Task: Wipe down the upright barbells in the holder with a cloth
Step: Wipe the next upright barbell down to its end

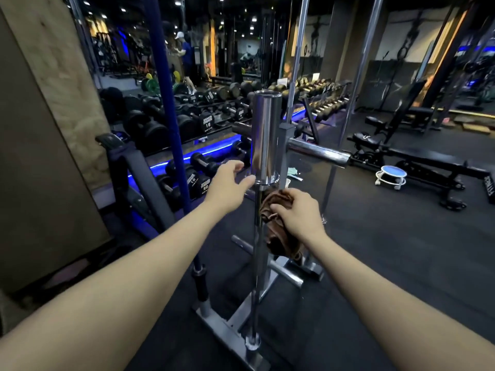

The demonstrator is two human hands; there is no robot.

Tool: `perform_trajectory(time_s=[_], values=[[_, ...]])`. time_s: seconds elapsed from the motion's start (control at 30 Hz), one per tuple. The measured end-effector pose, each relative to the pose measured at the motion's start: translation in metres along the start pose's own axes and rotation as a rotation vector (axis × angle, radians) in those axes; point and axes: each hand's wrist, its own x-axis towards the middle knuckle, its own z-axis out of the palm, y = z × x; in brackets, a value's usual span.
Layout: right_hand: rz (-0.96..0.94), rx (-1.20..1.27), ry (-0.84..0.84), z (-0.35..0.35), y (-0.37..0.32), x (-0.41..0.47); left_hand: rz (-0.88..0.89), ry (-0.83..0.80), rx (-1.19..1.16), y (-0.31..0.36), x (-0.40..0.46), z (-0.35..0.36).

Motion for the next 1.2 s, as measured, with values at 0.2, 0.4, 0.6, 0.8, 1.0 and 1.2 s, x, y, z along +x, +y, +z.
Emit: perform_trajectory(time_s=[0.2, 0.4, 0.6, 0.8, 1.0, 1.2], values=[[0.002, 0.066, 0.025, 0.039, 0.007, 0.01, 0.027, -0.05, 0.014, -0.013, 0.011, 0.018], [0.097, 0.012, -0.145, 0.066, 0.04, 0.005, 0.078, 0.077, 0.004, -0.018, 0.012, 0.02], [0.023, 0.068, 0.052, 0.046, 0.017, 0.02, 0.073, 0.15, -0.051, -0.014, 0.008, 0.021], [0.066, 0.035, -0.113, 0.07, 0.038, 0.015, 0.089, 0.164, -0.036, -0.015, 0.01, 0.021], [0.043, 0.1, -0.093, 0.059, 0.034, 0.017, 0.091, 0.143, -0.023, -0.013, 0.009, 0.021], [-0.048, 0.042, 0.025, 0.062, 0.031, 0.033, 0.073, 0.151, -0.027, -0.012, 0.008, 0.021]])
